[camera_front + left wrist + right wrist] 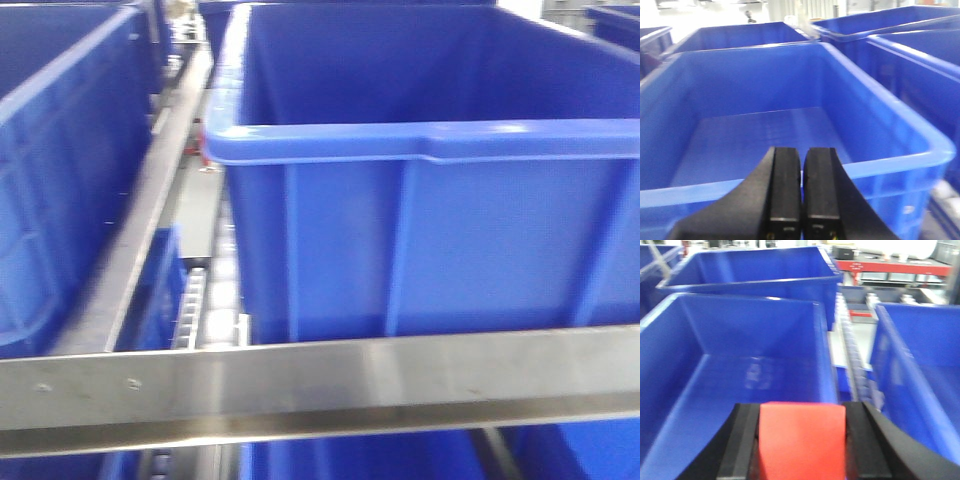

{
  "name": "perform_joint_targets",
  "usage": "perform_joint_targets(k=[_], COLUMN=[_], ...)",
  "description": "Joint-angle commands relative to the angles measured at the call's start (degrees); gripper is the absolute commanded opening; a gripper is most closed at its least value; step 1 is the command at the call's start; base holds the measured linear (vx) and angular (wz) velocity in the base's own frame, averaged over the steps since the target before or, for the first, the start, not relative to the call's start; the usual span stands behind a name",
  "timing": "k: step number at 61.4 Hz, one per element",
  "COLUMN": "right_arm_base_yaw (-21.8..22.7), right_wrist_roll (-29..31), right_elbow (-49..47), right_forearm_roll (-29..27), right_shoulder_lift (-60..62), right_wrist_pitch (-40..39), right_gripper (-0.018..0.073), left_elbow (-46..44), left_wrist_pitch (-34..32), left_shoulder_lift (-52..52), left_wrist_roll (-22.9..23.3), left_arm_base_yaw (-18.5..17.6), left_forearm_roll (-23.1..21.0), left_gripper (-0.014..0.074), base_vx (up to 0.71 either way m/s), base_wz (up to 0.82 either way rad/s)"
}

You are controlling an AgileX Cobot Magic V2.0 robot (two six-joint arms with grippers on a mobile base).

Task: Pick red cube and place on left shelf
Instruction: 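Approach the shelf and move the right gripper over a blue crate, then open the right gripper to drop the red cube into the blue crate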

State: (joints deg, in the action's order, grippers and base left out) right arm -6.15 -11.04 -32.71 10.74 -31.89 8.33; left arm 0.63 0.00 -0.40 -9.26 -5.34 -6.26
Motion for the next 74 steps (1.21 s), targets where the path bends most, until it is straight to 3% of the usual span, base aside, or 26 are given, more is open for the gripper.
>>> perform_joint_targets(k=[1, 74], right_arm_base_yaw=[0.4, 0.4], right_wrist_roll=[0.2, 0.2], right_elbow=[-1.7, -1.7], right_forearm_roll=[0.7, 0.7], right_shoulder_lift=[-0.1, -0.1], right_wrist_pitch=[-5.1, -5.1], right_gripper=[0.0057, 0.0057], left_elbow=[1.3, 1.3], left_wrist_pitch=[-4.8, -4.8], left_shoulder_lift=[0.3, 0.3], left_wrist_roll=[0.1, 0.1], left_arm_base_yaw=[0.1, 0.1], left_forearm_roll=[-0.5, -0.5], left_gripper=[0.0106, 0.0106], base_vx=[0.02, 0.01], base_wz=[0.11, 0.02])
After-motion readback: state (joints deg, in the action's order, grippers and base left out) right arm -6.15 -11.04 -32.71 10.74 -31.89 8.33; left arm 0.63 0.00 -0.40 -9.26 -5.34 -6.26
